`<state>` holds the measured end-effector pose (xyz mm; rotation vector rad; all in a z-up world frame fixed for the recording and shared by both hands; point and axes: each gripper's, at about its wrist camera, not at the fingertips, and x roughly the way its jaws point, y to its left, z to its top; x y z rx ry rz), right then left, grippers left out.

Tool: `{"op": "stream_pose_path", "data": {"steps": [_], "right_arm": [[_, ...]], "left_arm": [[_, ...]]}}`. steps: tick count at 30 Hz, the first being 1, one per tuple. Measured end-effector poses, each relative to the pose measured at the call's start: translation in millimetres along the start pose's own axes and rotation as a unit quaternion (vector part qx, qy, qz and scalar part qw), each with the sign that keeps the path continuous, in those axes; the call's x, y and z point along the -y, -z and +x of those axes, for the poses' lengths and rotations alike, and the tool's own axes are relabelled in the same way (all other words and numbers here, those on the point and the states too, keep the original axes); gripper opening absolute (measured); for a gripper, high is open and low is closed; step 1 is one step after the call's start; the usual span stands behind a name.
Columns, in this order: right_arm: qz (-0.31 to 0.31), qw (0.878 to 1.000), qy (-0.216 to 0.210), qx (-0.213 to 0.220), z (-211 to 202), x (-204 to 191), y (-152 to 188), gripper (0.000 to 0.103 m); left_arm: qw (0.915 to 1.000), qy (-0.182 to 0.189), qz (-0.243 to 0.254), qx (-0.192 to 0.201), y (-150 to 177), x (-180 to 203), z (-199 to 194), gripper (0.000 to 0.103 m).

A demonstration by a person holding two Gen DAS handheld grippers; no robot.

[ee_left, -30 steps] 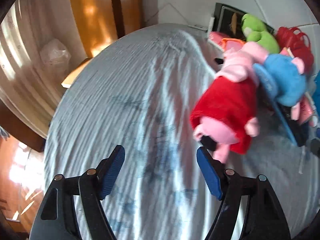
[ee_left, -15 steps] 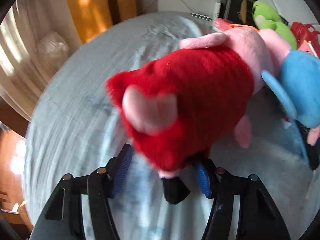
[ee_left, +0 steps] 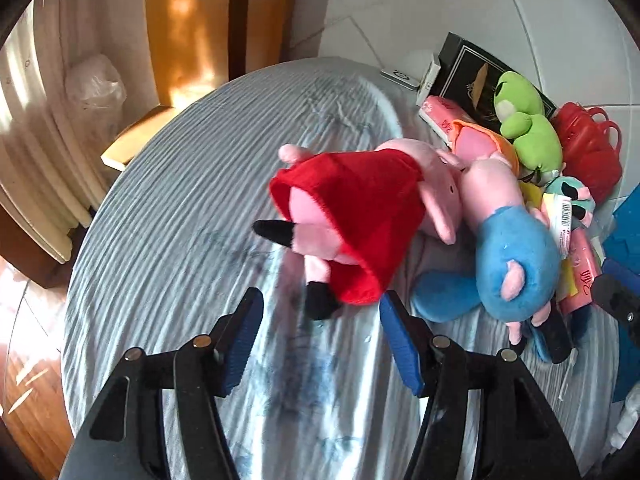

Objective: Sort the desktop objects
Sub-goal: 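Move both grippers toward the pink pig plush in the red dress, then grasp the pig's head with the right gripper while the left grasps its red dress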

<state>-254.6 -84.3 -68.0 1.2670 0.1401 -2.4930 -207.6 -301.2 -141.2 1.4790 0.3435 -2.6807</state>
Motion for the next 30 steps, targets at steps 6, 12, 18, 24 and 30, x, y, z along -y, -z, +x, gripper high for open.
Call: {"op": "stream_pose_path", "data": {"steps": [6, 12, 18, 24, 30], "right_arm": [[-0.033, 0.999, -0.02, -0.015, 17.6, -8.9, -25.7, 0.081], [-0.063, 0.996, -0.057, -0.039, 56.1, -22.6, -57.7, 0.081], [-0.094, 0.986, -0.096, -0.095, 121.4, -39.5, -80.8, 0.083], [-0.153, 0.978, -0.068, -0.124, 170.9, -51.7, -101.9, 0.093], [-0.137, 0.973, -0.074, -0.171, 210.1, -35.0, -120.1, 0.103]], "left_arm": [[0.9999, 0.008, -0.009, -0.005, -31.2, 19.2, 13.5, 0.06], [0.9971, -0.06, 0.014, -0.044, -46.2, 18.9, 71.6, 0.06], [0.9972, -0.062, 0.025, -0.034, -64.2, -13.4, 92.0, 0.098], [0.9969, -0.05, 0.06, -0.01, -91.2, -14.1, 85.5, 0.098], [0.999, 0.002, 0.037, -0.024, -107.7, -35.1, 93.8, 0.101]]}}
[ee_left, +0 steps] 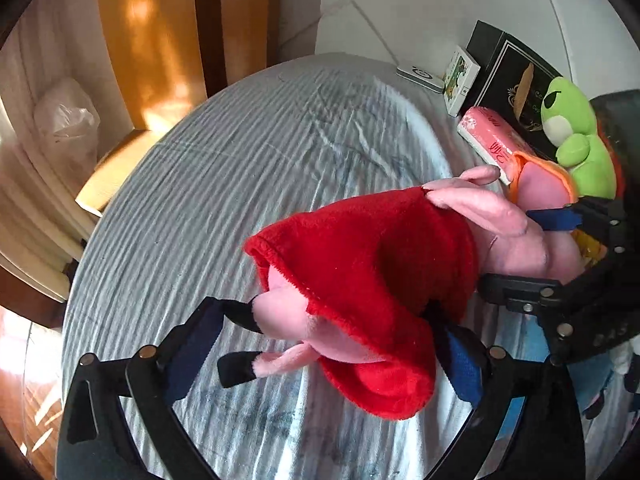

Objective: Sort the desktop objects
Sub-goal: 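Grasp the pig's head with the right gripper while the left grasps its red dress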

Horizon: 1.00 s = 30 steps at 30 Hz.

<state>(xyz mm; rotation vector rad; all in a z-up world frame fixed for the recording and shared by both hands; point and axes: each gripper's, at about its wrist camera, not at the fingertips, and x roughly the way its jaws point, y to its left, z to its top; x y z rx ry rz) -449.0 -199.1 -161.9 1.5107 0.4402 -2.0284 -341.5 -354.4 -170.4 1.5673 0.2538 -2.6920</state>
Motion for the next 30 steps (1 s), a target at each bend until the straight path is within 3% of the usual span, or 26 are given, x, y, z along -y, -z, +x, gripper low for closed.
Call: {"op": "stream_pose_path", "data": {"steps": [2, 5, 9, 10, 12, 15, 17, 20, 24, 30], "right_arm": [[-0.002, 1.0, -0.022, 0.002, 5.2, 2.5, -0.7, 0.099], [-0.003, 0.998, -0.054, 0.034, -6.4, 0.5, 5.1, 0.083], [0.006, 0.997, -0.062, 0.052, -11.3, 0.9, 7.6, 0.083], [0.011, 0.996, -0.066, 0.059, -13.2, 2.0, 7.3, 0.083], [0.015, 0.997, -0.051, 0.058, -12.2, -1.9, 5.7, 0.069], [0.016, 0.996, -0.039, 0.072, -22.6, -6.6, 7.8, 0.064], [0.018, 0.994, -0.042, 0.095, -41.2, -8.7, 15.8, 0.061], [0.013, 0.991, -0.045, 0.126, -68.7, -15.1, 28.4, 0.056], [0.009, 0.993, -0.019, 0.119, -83.2, -29.6, 47.2, 0.053], [0.065, 0.992, -0.04, 0.101, -82.7, -9.1, 67.9, 0.047]], "left_arm": [[0.9997, 0.009, 0.018, -0.011, 1.3, 5.2, -0.4, 0.101], [0.999, 0.006, 0.041, -0.019, 6.0, 16.6, 3.2, 0.101], [0.9992, -0.015, 0.035, -0.016, 5.4, 22.9, 13.2, 0.1], [0.9994, -0.014, 0.03, -0.015, 4.3, 23.3, 15.7, 0.097], [0.9991, -0.026, 0.032, -0.007, 3.8, 26.3, 15.6, 0.09], [0.9984, -0.034, 0.044, 0.008, 7.9, 32.8, -0.7, 0.078], [0.9978, -0.033, 0.052, 0.025, 11.3, 37.9, -17.5, 0.062], [0.9959, -0.021, 0.072, 0.051, 15.5, 55.5, -44.9, 0.061], [0.9936, -0.023, 0.091, 0.062, 23.2, 76.9, -62.7, 0.061], [0.9967, -0.015, 0.077, 0.02, 33.0, 52.0, -55.3, 0.062]]}}
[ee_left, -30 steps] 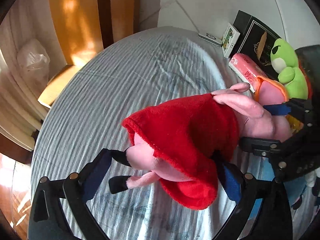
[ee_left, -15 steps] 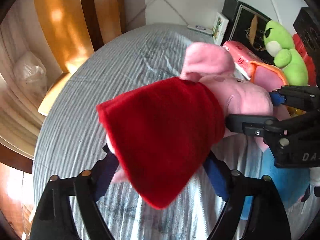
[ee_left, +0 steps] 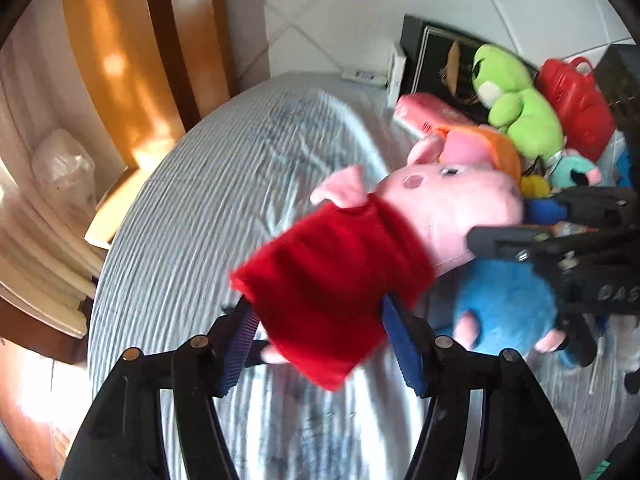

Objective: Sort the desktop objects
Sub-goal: 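Grasp the pig's head with the right gripper while the left grasps its red dress, then lift the pink pig plush with both grippers and carry it over the crate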

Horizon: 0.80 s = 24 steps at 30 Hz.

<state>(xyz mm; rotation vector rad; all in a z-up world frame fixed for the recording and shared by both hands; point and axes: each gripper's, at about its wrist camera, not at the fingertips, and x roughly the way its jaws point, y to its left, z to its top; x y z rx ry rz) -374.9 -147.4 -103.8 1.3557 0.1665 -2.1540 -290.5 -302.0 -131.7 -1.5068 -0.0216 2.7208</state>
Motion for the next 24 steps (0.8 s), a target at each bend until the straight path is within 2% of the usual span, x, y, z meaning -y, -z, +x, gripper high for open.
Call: {"op": "stream_pose_path", "data": {"steps": [3, 4, 5, 7, 10, 14, 16, 18, 22, 23, 24], "right_arm": [[-0.004, 1.0, 0.013, -0.009, 8.8, -2.6, -4.3, 0.047], [-0.005, 1.0, 0.019, -0.013, 12.5, -2.5, -7.6, 0.047], [-0.006, 1.0, 0.023, -0.017, 14.8, -2.7, -9.1, 0.047], [-0.008, 0.999, 0.025, -0.024, 21.5, 0.5, -14.6, 0.047], [-0.011, 0.999, 0.021, -0.031, 26.9, 6.1, -20.5, 0.052], [-0.02, 0.999, 0.022, -0.031, 34.0, 12.7, -29.9, 0.075], [-0.018, 0.999, 0.015, -0.026, 37.5, 17.9, -37.2, 0.08], [-0.013, 1.0, 0.008, -0.023, 45.2, 23.2, -47.2, 0.088], [0.01, 1.0, -0.021, -0.021, 64.3, 30.7, -63.4, 0.086], [0.013, 0.999, -0.041, -0.031, 71.6, 29.7, -65.1, 0.063], [0.014, 0.999, -0.039, -0.028, 72.2, 27.4, -65.8, 0.063]], "left_arm": [[0.999, 0.036, -0.014, -0.021, -4.4, -11.4, 11.2, 0.062], [0.9983, 0.047, -0.019, -0.029, -5.7, -13.7, 15.3, 0.07], [0.9972, 0.055, -0.024, -0.045, -6.6, -16.5, 22.1, 0.089], [0.9963, 0.052, -0.032, -0.06, -3.8, -17.1, 34.8, 0.101], [0.9947, 0.049, -0.046, -0.077, -2.1, -13.3, 52.2, 0.101], [0.9945, 0.039, -0.075, -0.062, -10.4, -16.3, 57.3, 0.101], [0.9954, 0.026, -0.081, -0.044, -16.4, -19.1, 54.4, 0.101], [0.9961, 0.022, -0.074, -0.043, -20.8, -19.1, 57.1, 0.101], [0.996, 0.027, -0.07, -0.049, -23.2, -19.2, 67.7, 0.101], [0.9959, 0.027, -0.071, -0.049, -23.8, -19.4, 70.4, 0.1], [0.9959, 0.024, -0.072, -0.049, -24.9, -19.4, 73.0, 0.099]]}}
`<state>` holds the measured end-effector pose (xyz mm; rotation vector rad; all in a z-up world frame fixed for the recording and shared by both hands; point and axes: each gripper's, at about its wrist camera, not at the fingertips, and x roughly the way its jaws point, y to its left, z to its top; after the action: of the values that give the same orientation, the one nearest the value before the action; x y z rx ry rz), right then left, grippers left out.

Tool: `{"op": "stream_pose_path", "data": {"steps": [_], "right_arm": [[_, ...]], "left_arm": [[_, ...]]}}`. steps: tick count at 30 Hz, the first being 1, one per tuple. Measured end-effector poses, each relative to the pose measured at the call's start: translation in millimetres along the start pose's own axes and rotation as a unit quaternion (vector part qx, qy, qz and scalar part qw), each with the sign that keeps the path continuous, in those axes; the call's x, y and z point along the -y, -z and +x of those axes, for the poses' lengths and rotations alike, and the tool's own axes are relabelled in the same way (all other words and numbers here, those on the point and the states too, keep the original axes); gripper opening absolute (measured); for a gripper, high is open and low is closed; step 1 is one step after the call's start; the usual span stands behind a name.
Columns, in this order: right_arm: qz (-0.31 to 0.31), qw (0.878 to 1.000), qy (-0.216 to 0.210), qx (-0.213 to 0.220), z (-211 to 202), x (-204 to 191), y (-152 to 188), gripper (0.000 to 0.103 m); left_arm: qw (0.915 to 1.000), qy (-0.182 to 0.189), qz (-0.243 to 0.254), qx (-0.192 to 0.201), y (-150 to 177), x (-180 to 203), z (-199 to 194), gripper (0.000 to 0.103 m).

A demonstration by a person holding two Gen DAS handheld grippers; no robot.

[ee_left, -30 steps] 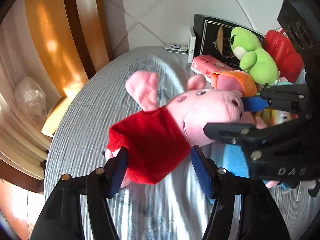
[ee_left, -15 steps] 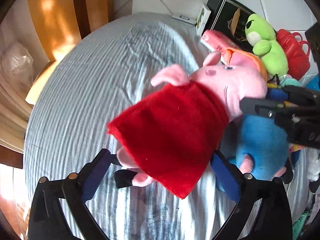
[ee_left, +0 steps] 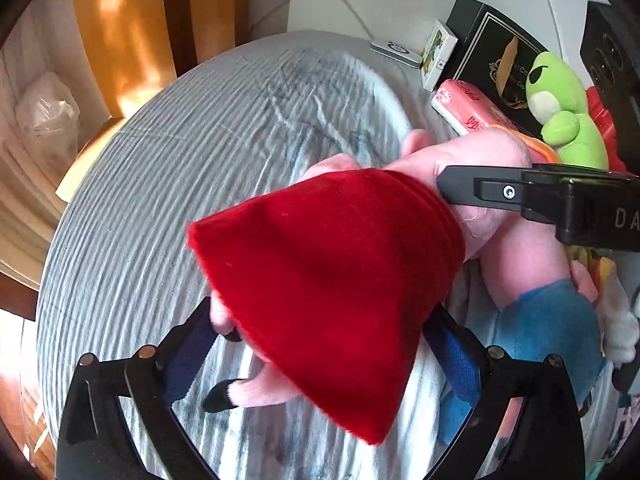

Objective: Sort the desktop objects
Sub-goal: 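Lift the pink pig plush with both grippers and carry it over the crate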

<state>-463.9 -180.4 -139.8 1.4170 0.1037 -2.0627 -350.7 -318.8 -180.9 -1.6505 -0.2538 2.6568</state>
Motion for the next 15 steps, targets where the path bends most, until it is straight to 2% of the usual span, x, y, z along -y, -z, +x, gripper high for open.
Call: {"op": "stream_pose_path", "data": {"steps": [2, 5, 10, 15], "right_arm": [[-0.013, 1.0, 0.016, 0.004, -2.1, -8.3, 1.0, 0.061], [-0.013, 1.0, 0.012, 0.025, -18.6, -11.9, 5.1, 0.058], [-0.021, 0.997, 0.018, 0.077, -74.7, -24.0, 15.0, 0.058], [-0.018, 0.991, 0.042, 0.124, -141.8, -30.3, 30.8, 0.058]], "left_arm": [[0.9999, 0.005, -0.009, 0.001, -0.4, -0.4, 1.2, 0.094], [0.9999, 0.003, -0.004, 0.014, 1.7, 2.6, -11.6, 0.088], [0.9977, -0.005, 0.025, 0.063, 0.0, 23.9, -58.5, 0.088], [0.993, 0.009, 0.054, 0.104, -1.1, 54.0, -108.8, 0.088]]}}
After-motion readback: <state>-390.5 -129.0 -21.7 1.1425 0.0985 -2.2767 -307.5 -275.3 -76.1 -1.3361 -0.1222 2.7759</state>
